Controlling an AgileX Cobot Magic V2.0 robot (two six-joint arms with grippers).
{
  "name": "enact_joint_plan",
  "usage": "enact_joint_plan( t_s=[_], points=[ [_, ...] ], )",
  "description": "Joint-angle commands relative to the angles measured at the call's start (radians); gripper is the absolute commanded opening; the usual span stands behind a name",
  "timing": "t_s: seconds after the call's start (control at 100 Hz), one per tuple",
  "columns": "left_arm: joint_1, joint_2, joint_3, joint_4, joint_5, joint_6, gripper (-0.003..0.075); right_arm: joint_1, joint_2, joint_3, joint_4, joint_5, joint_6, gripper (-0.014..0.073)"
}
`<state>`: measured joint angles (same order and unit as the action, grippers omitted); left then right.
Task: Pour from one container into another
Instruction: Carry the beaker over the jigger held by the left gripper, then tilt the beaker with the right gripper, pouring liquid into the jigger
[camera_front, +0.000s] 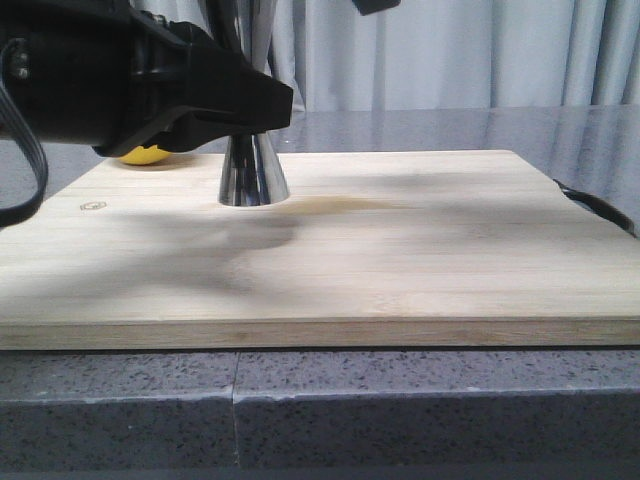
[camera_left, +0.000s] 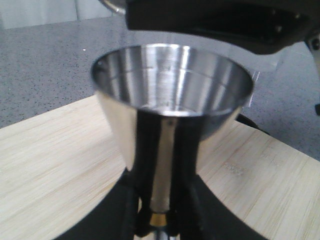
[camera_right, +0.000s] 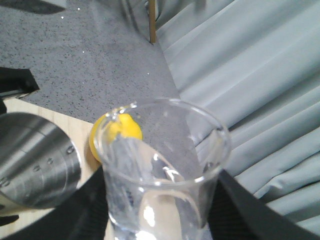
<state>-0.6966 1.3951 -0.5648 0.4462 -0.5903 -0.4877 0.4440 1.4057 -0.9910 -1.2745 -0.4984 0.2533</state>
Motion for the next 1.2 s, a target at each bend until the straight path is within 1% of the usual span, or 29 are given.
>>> enact_joint_plan(
  t_s=[0.0,0.12,0.49,0.88,1.19],
  points=[
    [-0.01,-0.033,-0.034,-0.018,-0.071,-0.012,-0.0019,0.002,-0.043,-0.037,0.002,-0.043,-0.014,0.0279],
    [-0.01,-0.033,-0.034,-0.018,-0.071,-0.012,-0.0019,0.002,-0.043,-0.037,-0.013,-0.036,-0.015,0.0279],
    [-0.01,-0.033,-0.034,-0.018,-0.071,-0.012,-0.0019,0.002,-0.043,-0.037,-0.012,-0.029,-0.095,0.0279],
    [-0.01,-0.033,-0.034,-0.018,-0.071,-0.012,-0.0019,0.002,-0.043,-0.091,-0.072,-0.02,-0.095,0.0279],
    [-0.01,-0.033,-0.034,-0.018,-0.071,-0.012,-0.0019,0.002,-0.043,-0.094,-0.137,-0.008,-0.095,0.0279]
  ],
)
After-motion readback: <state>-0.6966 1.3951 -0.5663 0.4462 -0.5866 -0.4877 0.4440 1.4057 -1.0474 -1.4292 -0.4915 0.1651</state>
